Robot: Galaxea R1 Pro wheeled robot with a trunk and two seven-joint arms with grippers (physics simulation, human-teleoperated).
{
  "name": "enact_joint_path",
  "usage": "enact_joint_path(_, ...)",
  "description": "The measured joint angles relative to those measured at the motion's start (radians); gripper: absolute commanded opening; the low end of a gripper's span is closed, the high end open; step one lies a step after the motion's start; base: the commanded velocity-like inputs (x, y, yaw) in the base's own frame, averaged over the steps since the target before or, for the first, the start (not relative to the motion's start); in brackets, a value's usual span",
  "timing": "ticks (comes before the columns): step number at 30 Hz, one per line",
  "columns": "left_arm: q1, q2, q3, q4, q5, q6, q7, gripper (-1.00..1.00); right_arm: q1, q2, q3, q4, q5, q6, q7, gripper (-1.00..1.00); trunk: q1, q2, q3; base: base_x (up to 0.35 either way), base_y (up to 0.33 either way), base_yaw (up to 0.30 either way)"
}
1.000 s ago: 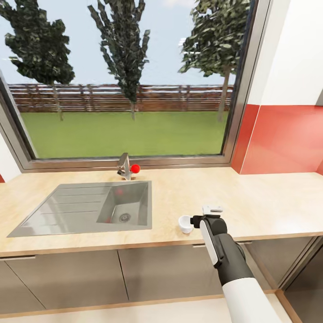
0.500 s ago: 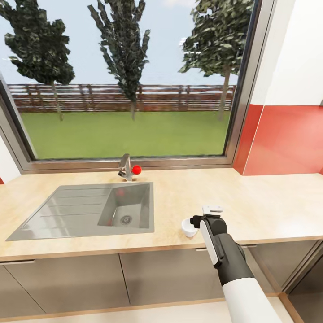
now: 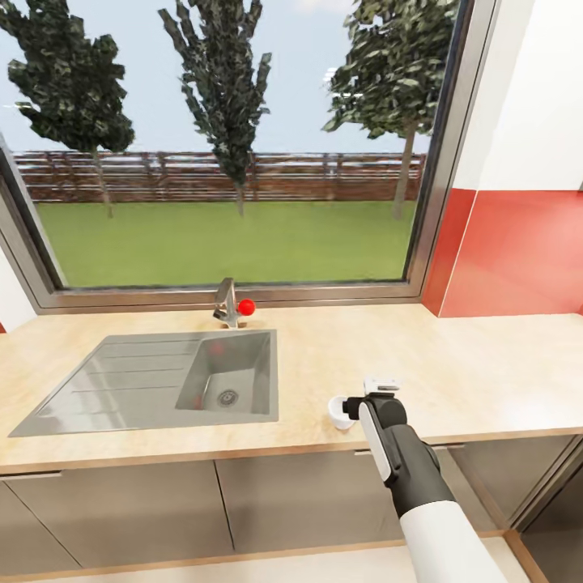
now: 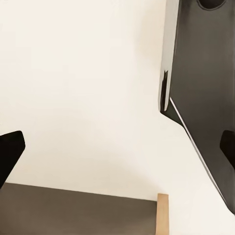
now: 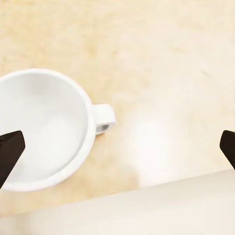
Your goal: Set up a coffee station on the kitchen countertop: keep the coffee maker on the countertop, move the bottle of coffee from the kitchen shelf to the counter next to the coffee maker, place a paper coffee filter on top of the coffee maker, put the saucer next to the coffee maker with the coffee cup on the saucer, and place the electric kettle next to the coffee maker.
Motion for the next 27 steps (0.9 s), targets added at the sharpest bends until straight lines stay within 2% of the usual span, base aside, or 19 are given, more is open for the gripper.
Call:
enact_joint_path(20, 0.002, -0.001, 0.0, 0.0, 0.0, 0.0, 0.0, 1.0, 0.0, 0.0, -0.005, 0.005, 0.0, 0.0, 0.001, 1.0, 0.0, 0.0, 0.0, 0.043, 0.0, 0.0)
enact_joint_path(27, 0.001, -0.001, 0.0, 0.0, 0.0, 0.0, 0.001, 1.0, 0.0, 0.0, -0.006, 0.048, -0.001, -0.001, 0.001, 1.0, 0.0, 0.0, 0.0, 0.069, 0.0, 0.0)
